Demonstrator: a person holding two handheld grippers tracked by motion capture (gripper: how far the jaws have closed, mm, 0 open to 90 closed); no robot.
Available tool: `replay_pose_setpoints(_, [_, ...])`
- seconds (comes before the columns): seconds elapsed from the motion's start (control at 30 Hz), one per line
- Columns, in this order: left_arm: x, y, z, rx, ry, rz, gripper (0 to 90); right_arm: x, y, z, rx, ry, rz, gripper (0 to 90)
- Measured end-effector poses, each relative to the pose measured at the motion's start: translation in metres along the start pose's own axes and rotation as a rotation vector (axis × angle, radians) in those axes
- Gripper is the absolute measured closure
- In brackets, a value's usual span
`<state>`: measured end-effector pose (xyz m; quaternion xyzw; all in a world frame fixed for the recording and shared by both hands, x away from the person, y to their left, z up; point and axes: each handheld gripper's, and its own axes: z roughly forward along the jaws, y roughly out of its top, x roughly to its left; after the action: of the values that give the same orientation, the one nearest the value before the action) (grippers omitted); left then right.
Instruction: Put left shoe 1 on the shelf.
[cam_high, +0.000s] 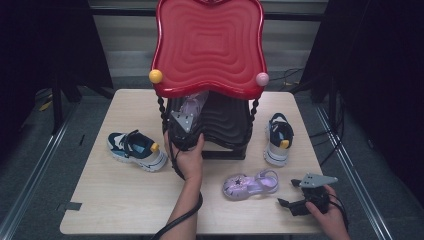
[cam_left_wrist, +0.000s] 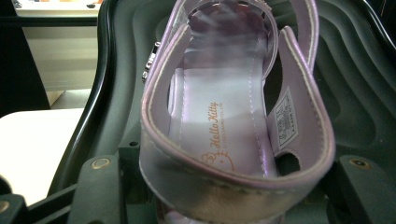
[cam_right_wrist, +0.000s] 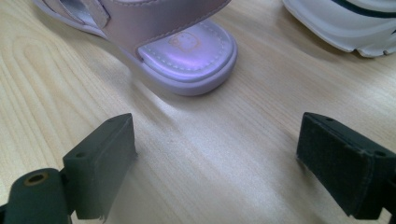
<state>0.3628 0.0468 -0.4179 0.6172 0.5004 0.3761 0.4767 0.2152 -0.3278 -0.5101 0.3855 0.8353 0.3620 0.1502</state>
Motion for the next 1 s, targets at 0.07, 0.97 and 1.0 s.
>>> replay_pose_setpoints(0.07, [0.0,0.001,0.002,0.0,0.007,0.003,37.3,0.0,0.0,0.0,0.0,0.0,0.0,11.2])
replay_pose_setpoints(0.97, [-0.018,-0.009,0.014,0.057,0.041,0.052,35.4,0.0,0.0,0.0,-0.001,0.006,-0.004,11.2])
replay_pose_setpoints(1.0, [-0.018,-0.009,0.014,0.058,0.041,0.05,35.1,0.0,0.0,0.0,-0.001,0.006,-0.003,11.2])
